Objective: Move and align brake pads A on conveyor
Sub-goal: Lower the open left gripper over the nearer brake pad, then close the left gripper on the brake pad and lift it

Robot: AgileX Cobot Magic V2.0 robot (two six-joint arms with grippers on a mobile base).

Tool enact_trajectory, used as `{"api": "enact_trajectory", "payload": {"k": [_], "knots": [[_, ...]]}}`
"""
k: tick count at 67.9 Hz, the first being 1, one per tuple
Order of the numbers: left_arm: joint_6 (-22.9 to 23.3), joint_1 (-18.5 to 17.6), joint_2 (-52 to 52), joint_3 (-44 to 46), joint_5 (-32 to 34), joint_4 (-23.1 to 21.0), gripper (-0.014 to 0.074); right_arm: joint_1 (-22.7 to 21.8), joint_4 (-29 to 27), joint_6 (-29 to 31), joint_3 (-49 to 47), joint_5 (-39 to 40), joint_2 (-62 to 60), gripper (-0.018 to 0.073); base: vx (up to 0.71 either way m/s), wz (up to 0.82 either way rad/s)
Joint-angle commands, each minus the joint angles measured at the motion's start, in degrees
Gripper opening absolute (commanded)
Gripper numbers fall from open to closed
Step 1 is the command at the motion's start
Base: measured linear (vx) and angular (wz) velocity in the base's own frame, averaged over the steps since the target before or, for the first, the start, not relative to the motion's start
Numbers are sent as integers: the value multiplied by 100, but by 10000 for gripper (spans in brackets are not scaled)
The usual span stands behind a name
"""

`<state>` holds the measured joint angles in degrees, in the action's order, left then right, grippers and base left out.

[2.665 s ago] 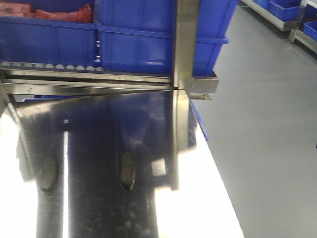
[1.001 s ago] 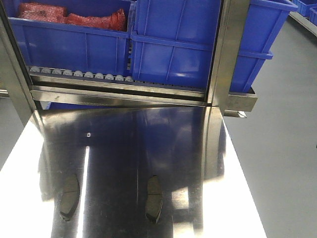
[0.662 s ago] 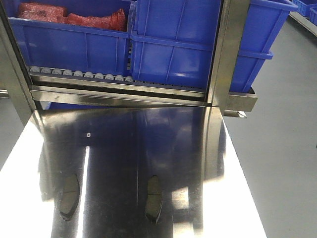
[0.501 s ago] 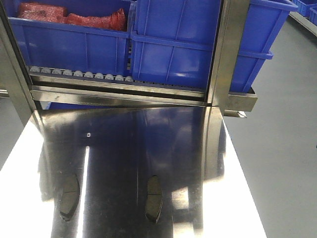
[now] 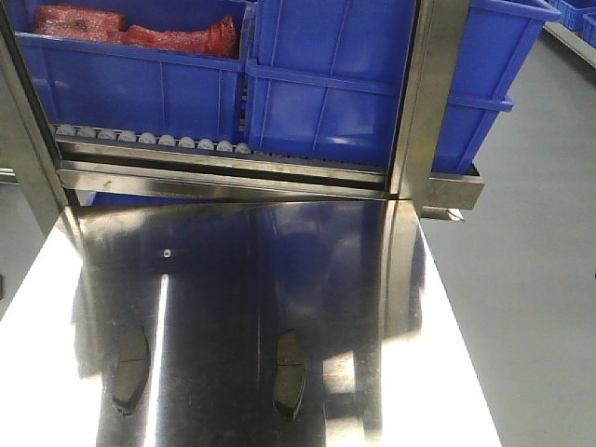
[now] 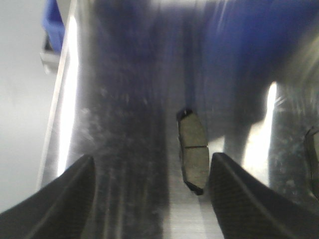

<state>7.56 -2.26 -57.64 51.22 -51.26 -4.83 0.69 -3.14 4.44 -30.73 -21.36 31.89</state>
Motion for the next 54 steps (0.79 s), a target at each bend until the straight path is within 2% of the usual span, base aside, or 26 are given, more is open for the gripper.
{"api": "enact_trajectory", "payload": {"k": [1, 13, 30, 37, 54], "knots": [[122, -175, -618, 539, -71, -179, 460, 0, 27, 21, -155, 390, 37, 592, 0, 0], [708, -761, -1789, 1203, -571, 65, 460, 0, 27, 21, -155, 384, 37, 592, 0, 0], [1149, -1502, -2925, 1626, -591, 67, 460, 0, 27, 21, -155, 389, 37, 592, 0, 0], [1306, -1656, -3298, 1662, -549, 67, 460, 0, 27, 21, -155, 389, 37, 592, 0, 0], [1598, -1675, -3837, 1667, -533, 60, 460, 0, 27, 21, -155, 389, 37, 592, 0, 0]]}}
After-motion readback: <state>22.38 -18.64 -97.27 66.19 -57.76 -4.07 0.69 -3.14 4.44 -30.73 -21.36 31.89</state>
